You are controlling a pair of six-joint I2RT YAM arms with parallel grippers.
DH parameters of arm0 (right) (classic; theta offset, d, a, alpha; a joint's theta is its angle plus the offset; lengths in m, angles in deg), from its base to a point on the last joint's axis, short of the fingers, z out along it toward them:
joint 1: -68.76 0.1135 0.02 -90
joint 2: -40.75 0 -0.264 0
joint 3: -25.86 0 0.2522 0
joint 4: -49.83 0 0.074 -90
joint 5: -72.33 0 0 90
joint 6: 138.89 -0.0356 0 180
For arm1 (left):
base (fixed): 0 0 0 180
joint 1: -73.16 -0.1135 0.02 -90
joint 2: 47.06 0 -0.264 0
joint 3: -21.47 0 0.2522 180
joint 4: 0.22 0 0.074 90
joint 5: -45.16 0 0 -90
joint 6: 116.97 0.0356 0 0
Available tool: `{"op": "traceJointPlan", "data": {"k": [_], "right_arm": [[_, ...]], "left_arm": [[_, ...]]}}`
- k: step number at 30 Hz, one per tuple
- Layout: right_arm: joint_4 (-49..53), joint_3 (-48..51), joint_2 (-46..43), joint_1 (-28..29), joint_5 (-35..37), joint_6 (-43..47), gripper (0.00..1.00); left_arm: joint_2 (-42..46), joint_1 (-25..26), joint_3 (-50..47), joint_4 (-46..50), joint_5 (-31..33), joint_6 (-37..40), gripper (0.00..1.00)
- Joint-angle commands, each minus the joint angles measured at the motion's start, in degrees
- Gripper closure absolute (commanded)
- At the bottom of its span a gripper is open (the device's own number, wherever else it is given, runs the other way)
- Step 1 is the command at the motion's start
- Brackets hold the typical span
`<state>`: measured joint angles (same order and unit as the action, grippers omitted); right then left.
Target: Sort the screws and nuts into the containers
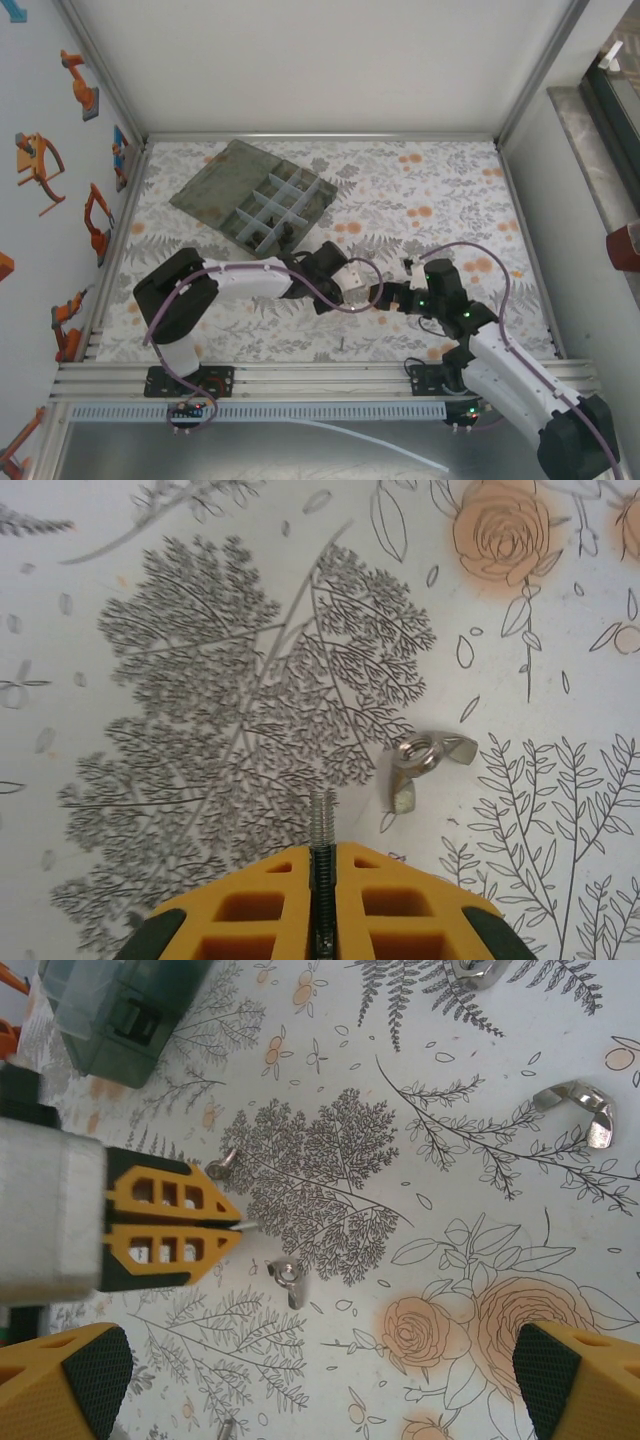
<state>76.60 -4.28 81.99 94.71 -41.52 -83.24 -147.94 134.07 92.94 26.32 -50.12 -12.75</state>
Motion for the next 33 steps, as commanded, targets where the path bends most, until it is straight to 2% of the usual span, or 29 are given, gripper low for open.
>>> {"op": "traceJointPlan", "data": {"k": [1, 8, 14, 21, 27, 33], "right_arm": [[-4.03, -3.7, 2.65, 0.07, 1.18, 2.36, 0.0], [-12.92, -9.42, 14.35, -0.1, -1.83, 4.2, 0.0], [-18.84, -16.67, 25.11, -0.35, -5.6, 4.56, 0.0], [-18.21, -23.39, 34.36, -1.07, -7.58, 6.78, 0.01], [-16.27, -26.06, 37.88, -1.61, -7.0, 7.1, 0.01], [-15.04, -27.25, 39.84, -1.89, -6.38, 7.08, 0.01]], "left_arm": [[4.49, -2.83, 2.11, -1.29, -3.58, -0.23, 0.96], [4.17, -11.69, 8.8, -2.84, -4.15, -4.74, 0.95], [-1.96, -15.89, 15.99, -2.73, 4.46, -6.28, 0.95], [-9.88, -21.01, 23.21, -2.28, 11.46, -10.88, 0.95], [-14.97, -24.99, 27.11, -1.97, 9.89, -13.17, 0.95], [-17.07, -25.94, 27.3, -4.12, 6.76, -10.89, 0.92]]}}
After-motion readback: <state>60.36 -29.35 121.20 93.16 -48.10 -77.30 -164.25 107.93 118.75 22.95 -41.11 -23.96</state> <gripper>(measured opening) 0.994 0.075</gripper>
